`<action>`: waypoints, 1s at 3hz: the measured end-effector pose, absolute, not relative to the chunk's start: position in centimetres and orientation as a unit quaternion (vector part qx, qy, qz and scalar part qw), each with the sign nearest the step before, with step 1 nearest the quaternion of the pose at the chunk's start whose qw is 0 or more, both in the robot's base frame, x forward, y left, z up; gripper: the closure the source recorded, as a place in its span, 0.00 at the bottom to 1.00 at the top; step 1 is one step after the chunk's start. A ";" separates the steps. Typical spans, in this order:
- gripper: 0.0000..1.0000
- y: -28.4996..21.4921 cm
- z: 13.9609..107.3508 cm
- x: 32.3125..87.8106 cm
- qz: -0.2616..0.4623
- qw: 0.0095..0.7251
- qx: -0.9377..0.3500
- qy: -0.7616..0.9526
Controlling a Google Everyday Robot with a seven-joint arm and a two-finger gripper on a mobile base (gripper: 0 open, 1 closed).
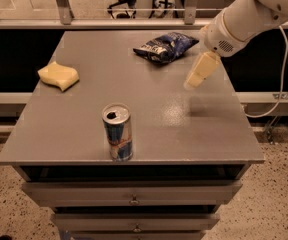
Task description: Pick blue chip bag
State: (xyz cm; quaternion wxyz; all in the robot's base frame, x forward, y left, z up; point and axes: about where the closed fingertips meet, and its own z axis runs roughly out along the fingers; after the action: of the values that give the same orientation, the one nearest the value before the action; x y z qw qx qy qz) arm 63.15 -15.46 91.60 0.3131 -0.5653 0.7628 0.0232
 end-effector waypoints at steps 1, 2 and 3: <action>0.00 -15.1 91.2 63.4 0.029 0.323 -0.561 0.762; 0.00 -14.0 89.9 65.3 0.043 0.347 -0.548 0.760; 0.00 -13.0 87.6 70.5 0.057 0.392 -0.517 0.758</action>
Offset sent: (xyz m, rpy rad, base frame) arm 0.0978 0.0315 -0.0583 0.2313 -0.1105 -0.0730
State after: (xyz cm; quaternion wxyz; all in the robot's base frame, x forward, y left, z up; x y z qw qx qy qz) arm 70.53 -13.00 87.61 0.3925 -0.5174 0.7583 0.0571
